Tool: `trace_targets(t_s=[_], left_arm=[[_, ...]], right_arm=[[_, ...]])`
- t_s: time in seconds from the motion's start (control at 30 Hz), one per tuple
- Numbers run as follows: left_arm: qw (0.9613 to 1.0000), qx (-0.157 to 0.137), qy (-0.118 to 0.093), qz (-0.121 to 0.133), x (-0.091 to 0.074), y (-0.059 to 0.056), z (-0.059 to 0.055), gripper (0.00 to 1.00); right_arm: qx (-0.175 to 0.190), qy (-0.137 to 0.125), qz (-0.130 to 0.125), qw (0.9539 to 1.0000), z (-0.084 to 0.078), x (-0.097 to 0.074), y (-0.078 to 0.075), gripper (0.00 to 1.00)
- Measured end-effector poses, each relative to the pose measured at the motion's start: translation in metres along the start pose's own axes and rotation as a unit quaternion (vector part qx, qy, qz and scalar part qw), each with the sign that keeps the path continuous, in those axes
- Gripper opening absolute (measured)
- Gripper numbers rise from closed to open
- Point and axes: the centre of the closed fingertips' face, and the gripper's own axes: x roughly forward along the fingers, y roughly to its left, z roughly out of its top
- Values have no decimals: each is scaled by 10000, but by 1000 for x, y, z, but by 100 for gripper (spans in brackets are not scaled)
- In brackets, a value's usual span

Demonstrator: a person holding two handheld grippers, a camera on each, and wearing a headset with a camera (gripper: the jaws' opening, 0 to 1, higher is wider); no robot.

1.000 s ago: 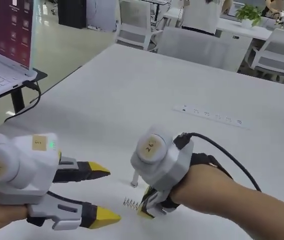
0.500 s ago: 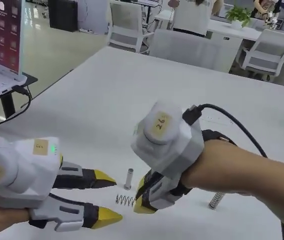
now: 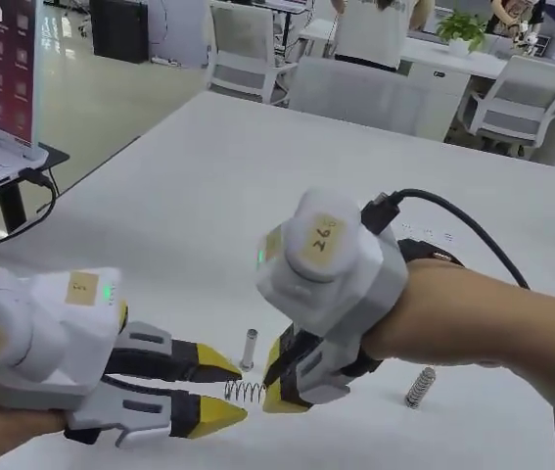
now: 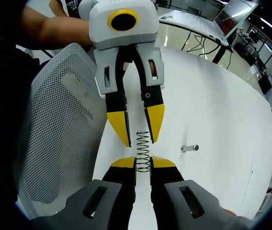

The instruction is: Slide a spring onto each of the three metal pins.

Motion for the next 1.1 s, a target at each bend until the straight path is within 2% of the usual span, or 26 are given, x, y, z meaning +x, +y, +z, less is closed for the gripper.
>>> trace_targets(t_s=[0.17, 0.53, 0.73, 0.93, 1.1], left_arm=[[10000, 61, 5, -5, 1, 0, 0, 4], [9999, 48, -28, -99, 1, -1, 2, 2], [9999, 16, -76, -103, -1, -2, 4, 2], [9996, -16, -270, -88, -6, -1, 13, 2], [9994, 20, -320, -89, -6, 0, 17, 2]], right_arm=[[-89, 24, 21, 10000, 0, -1, 2, 8], [17, -60, 9, 10000, 2, -4, 3, 9], [118, -69, 22, 9999, -3, -4, 2, 15], [169, -94, 79, 9998, -7, 0, 4, 15], [184, -97, 73, 9998, -8, 1, 3, 15]])
